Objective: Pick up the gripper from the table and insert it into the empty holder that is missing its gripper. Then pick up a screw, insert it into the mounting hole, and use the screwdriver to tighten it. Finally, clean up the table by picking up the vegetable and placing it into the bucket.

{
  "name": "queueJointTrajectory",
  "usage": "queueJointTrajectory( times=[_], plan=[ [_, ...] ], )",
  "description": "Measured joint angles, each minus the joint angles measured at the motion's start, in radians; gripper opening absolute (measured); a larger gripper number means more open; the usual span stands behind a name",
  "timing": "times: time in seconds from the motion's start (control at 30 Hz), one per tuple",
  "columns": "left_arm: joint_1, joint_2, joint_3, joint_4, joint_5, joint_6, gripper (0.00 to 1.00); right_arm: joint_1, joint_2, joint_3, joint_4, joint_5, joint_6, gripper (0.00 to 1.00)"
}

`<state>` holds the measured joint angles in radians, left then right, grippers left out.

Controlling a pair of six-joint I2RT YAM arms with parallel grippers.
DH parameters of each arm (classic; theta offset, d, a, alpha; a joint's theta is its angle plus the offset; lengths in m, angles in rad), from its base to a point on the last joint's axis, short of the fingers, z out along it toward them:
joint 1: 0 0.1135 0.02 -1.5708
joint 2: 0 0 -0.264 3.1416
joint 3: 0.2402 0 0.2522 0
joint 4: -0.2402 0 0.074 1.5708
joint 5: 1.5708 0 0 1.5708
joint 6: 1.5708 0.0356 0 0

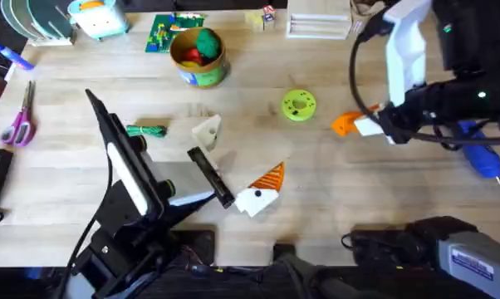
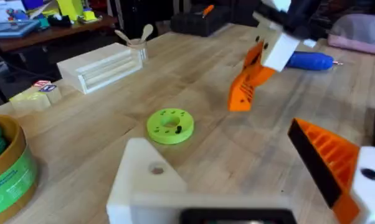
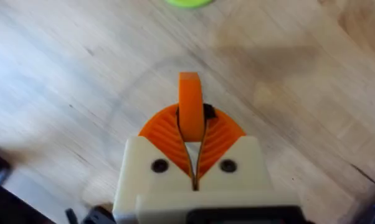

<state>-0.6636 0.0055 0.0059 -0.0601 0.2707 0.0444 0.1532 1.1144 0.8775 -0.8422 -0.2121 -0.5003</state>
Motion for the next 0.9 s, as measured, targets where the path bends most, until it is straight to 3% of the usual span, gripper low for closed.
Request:
queueJointTrajectory(
  times=[0.2,0.37,0.57,0.73,0.9],
  plan=[
    [0.000,0.000,0.000,0.000,0.000,0.000,0.993,0.000,-0.181,0.049,0.087,-0.277,0.310,0.009],
    [0.000,0.000,0.000,0.000,0.000,0.000,0.993,0.001,-0.199,-0.009,0.158,-0.422,0.676,0.009],
    [0.000,0.000,0.000,0.000,0.000,0.000,0.993,0.006,-0.055,-0.147,0.416,-0.624,1.009,0.009],
    [0.000,0.000,0.000,0.000,0.000,0.000,0.993,0.062,0.117,-0.163,0.583,-0.778,1.156,0.009],
    [0.000,0.000,0.000,0.000,0.000,0.000,0.992,0.154,0.268,-0.165,0.894,-0.885,1.328,0.009]
  ],
)
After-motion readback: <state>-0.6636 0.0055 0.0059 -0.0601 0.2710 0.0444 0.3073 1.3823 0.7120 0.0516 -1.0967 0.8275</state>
